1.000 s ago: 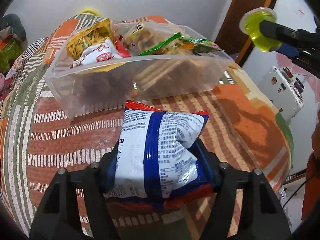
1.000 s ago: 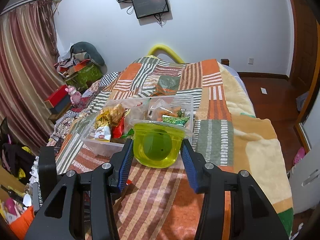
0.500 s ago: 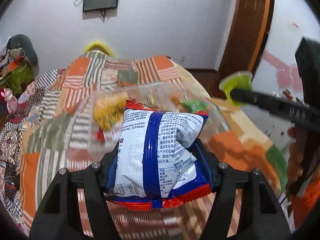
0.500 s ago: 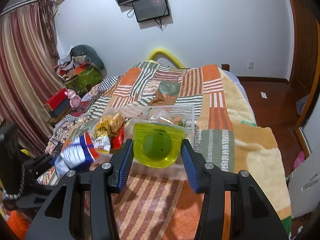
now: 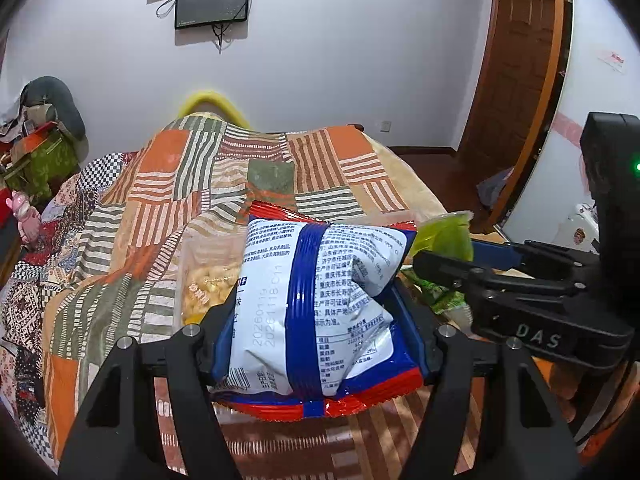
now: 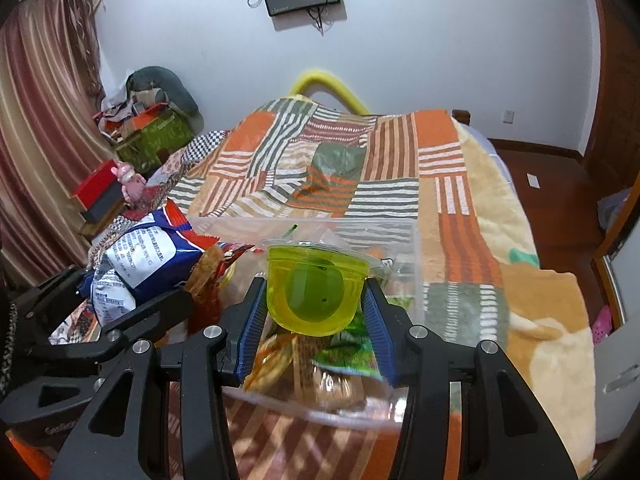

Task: Organize snacks

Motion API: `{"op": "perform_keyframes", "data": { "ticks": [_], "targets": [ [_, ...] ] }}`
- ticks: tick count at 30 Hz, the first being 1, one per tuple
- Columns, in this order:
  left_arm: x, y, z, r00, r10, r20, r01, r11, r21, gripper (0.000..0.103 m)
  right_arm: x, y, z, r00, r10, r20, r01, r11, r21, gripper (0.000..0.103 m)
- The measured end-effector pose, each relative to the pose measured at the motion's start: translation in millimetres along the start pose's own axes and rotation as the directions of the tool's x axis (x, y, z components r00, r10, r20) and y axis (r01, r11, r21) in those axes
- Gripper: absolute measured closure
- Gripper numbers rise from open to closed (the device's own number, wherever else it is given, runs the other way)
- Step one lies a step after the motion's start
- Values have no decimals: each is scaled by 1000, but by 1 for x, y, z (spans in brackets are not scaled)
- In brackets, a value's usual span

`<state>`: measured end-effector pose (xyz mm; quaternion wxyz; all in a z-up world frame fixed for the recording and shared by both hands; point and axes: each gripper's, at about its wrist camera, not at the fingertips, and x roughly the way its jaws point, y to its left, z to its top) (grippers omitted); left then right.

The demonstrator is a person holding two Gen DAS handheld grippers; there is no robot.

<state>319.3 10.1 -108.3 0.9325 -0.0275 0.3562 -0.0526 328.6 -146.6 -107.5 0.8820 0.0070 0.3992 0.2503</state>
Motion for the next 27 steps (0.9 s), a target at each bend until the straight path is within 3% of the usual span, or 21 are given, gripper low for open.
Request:
{"op": "perform_keyframes", "data": {
  "ticks": [2, 6, 12, 19, 27],
  "targets": [
    [4, 2, -2, 1000, 9, -10, -9, 1000, -5, 35, 0, 0, 0, 1000, 17, -4, -17, 1000, 2, 58],
    [3, 6, -7, 1000, -1, -9, 1, 1000, -27, 28, -12, -5, 0, 1000, 5, 18, -5, 1000, 2, 44],
    [-15, 6, -8, 1000, 2, 15, -1, 999, -35, 27, -42, -7, -6, 998, 2, 56, -2, 1000, 0, 43],
    [-86, -6, -8, 991, 6, 137, -5, 1000, -5, 27, -102, 12, -11, 986, -14, 168, 22, 999, -46, 43],
    [-190, -21, -13, 946, -6, 325, 2, 1000, 15, 27, -181, 42, -22, 943, -10, 334, 40, 996, -84, 43]
  ]
}}
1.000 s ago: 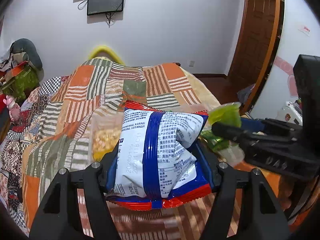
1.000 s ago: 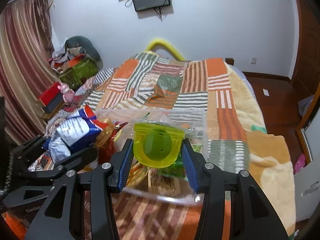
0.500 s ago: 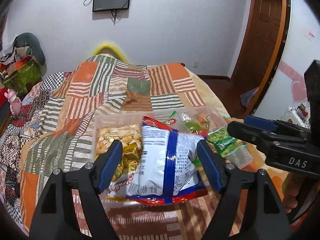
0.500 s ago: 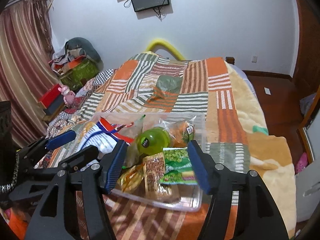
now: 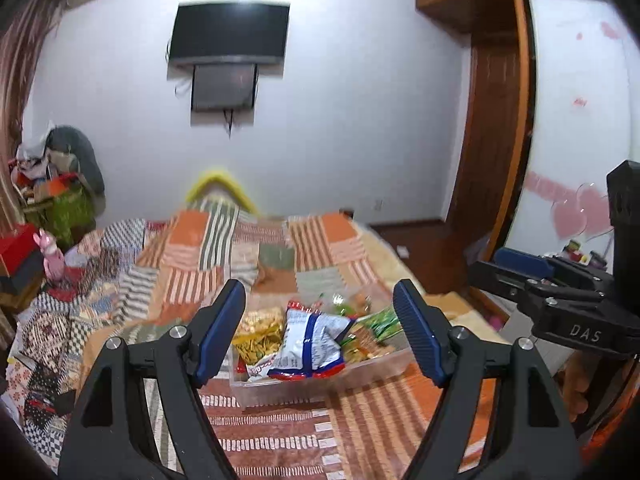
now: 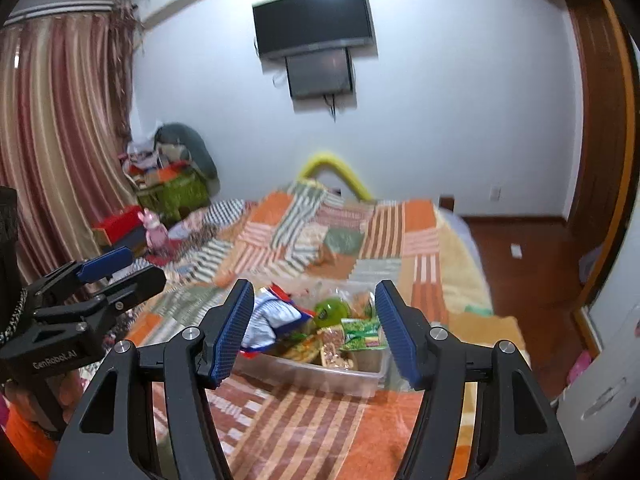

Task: Organize snacks

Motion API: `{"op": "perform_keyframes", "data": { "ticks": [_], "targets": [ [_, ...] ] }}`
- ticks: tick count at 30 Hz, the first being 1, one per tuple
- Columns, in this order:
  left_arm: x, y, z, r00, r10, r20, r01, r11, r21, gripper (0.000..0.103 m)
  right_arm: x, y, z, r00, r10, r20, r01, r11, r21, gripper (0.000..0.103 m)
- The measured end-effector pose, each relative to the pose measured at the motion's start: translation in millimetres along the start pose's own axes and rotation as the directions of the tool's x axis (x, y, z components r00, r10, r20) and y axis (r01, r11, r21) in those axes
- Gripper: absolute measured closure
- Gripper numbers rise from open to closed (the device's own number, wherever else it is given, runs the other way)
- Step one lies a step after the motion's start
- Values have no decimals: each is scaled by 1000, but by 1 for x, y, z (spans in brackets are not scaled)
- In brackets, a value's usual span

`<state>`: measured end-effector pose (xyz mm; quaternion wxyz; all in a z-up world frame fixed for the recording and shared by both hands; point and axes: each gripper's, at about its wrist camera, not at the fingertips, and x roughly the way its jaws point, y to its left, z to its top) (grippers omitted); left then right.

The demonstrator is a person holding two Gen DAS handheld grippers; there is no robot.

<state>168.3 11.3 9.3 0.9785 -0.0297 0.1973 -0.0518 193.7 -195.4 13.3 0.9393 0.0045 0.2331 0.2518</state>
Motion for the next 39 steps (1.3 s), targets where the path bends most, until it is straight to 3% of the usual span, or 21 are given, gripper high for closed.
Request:
{"op": "perform_keyframes", "data": {
  "ticks": [7, 9, 13, 17, 19, 21, 39],
  "targets": [
    [-67, -13, 5, 994, 8, 113, -11, 1000, 24, 25, -49, 21, 1, 995, 5, 96, -3, 1000, -23, 43],
    [-80, -12, 3, 991, 11, 131, -12, 1000, 12, 18, -54, 27, -1, 994, 2, 107, 2, 999, -35, 41],
    [-96, -11, -2, 987, 33, 157, -34, 999, 2, 9, -62, 38, -7, 990, -34, 136, 42, 997, -58, 21],
    [-103, -10, -8, 985, 46, 168, -46, 999, -4, 3, -59, 41, -9, 989, -46, 139, 55, 997, -60, 17],
    [-107, -9, -11, 984, 53, 171, -52, 999, -8, 0, -57, 43, -10, 988, -66, 143, 74, 996, -58, 5],
    [-107, -9, -14, 985, 51, 166, -50, 999, -9, 0, -60, 44, -12, 983, -91, 162, 102, 993, -60, 0],
    [-107, -8, -22, 984, 73, 161, -72, 997, -13, 0, -71, 45, -24, 984, -85, 156, 96, 993, -64, 0]
  ]
}}
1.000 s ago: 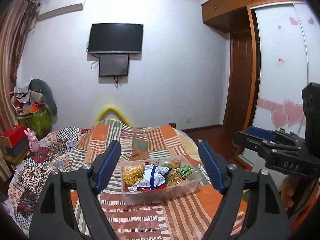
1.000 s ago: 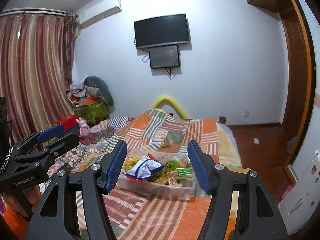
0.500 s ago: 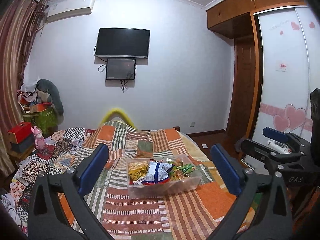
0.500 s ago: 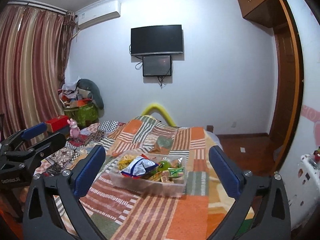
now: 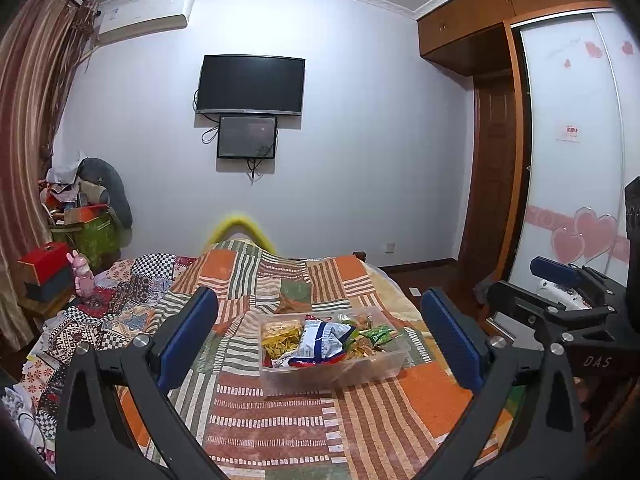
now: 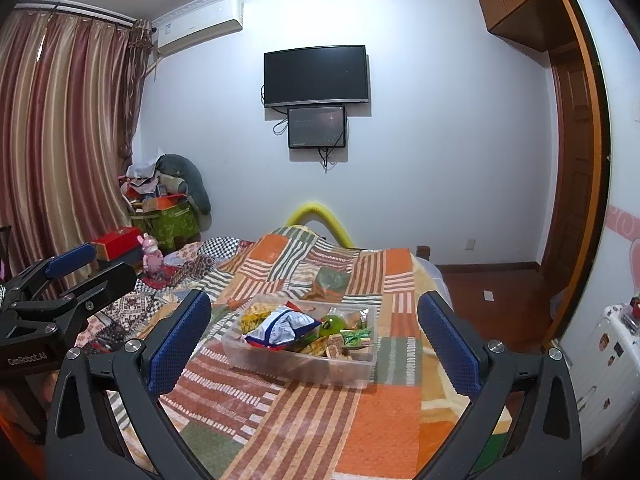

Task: Organize snacks

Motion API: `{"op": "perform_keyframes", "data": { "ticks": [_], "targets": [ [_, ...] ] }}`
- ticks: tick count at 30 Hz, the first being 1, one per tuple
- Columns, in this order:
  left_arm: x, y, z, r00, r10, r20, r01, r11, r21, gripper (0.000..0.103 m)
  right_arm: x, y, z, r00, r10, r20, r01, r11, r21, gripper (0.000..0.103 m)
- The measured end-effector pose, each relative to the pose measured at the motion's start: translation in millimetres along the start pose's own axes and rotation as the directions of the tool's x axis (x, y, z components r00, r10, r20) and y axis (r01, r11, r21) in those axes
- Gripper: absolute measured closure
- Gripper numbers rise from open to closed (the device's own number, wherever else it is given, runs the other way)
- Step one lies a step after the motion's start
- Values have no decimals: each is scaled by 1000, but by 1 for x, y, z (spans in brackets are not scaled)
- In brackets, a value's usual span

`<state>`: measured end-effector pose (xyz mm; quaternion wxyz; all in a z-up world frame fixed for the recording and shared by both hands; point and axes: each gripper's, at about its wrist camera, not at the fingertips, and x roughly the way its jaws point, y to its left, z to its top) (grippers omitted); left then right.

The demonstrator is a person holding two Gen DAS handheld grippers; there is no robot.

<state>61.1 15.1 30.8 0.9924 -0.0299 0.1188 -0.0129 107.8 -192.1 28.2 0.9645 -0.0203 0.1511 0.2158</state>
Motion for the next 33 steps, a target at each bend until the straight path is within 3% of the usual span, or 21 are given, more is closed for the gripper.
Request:
{"op": "perform_keyframes", "data": {
  "ticks": [33],
  "targets": [
    [0, -7, 0, 1000, -24, 15, 23, 999, 24, 0, -6, -1, 4, 1000, -11, 15, 11, 1000, 14, 0]
  ]
}}
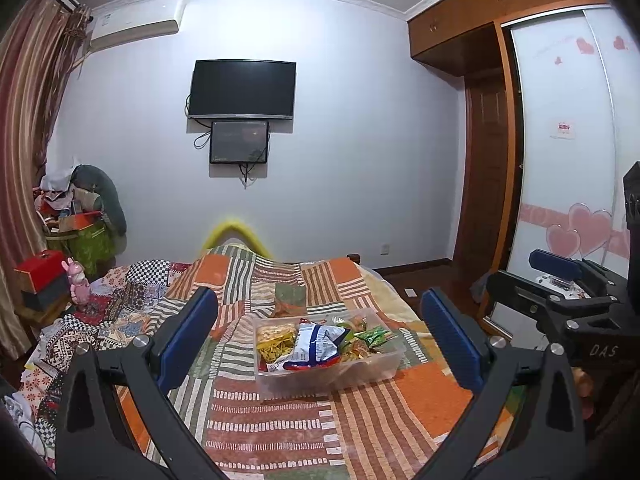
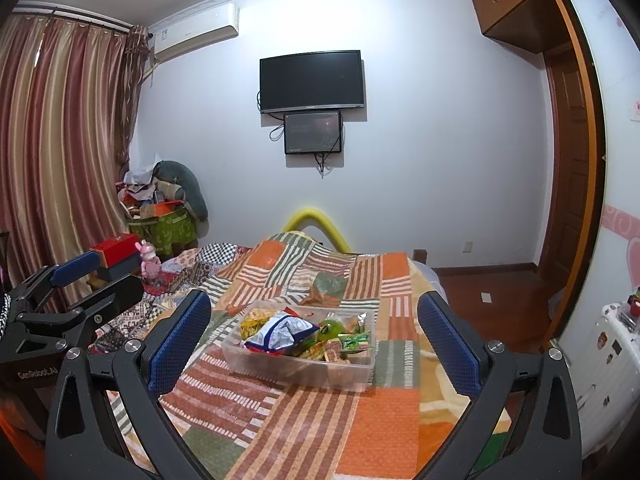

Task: Organize snacks

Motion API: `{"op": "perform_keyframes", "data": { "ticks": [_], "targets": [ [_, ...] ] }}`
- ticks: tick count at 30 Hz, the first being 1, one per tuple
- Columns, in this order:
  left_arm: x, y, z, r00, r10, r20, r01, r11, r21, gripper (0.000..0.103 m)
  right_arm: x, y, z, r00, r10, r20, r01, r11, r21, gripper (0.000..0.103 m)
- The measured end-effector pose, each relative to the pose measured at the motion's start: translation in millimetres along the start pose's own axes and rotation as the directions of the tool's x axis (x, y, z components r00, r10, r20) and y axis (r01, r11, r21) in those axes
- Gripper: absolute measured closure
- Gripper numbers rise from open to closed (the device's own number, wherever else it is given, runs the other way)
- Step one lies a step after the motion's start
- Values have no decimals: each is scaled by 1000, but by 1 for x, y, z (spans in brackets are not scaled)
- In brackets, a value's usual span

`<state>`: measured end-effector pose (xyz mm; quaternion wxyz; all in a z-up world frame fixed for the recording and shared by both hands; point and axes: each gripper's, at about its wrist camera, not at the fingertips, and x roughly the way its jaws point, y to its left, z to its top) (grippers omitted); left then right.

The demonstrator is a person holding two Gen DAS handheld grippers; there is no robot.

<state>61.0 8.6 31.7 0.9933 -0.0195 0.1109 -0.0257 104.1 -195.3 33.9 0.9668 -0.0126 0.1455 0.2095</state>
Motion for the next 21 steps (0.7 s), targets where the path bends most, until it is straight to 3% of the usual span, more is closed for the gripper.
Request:
{"op": "perform_keyframes", "data": {
  "ticks": [21],
  "targets": [
    [0, -5, -1, 999, -37, -23, 37, 999, -8, 0, 0, 0, 0, 1000, -4, -5, 4, 1000, 11, 0]
  ]
}}
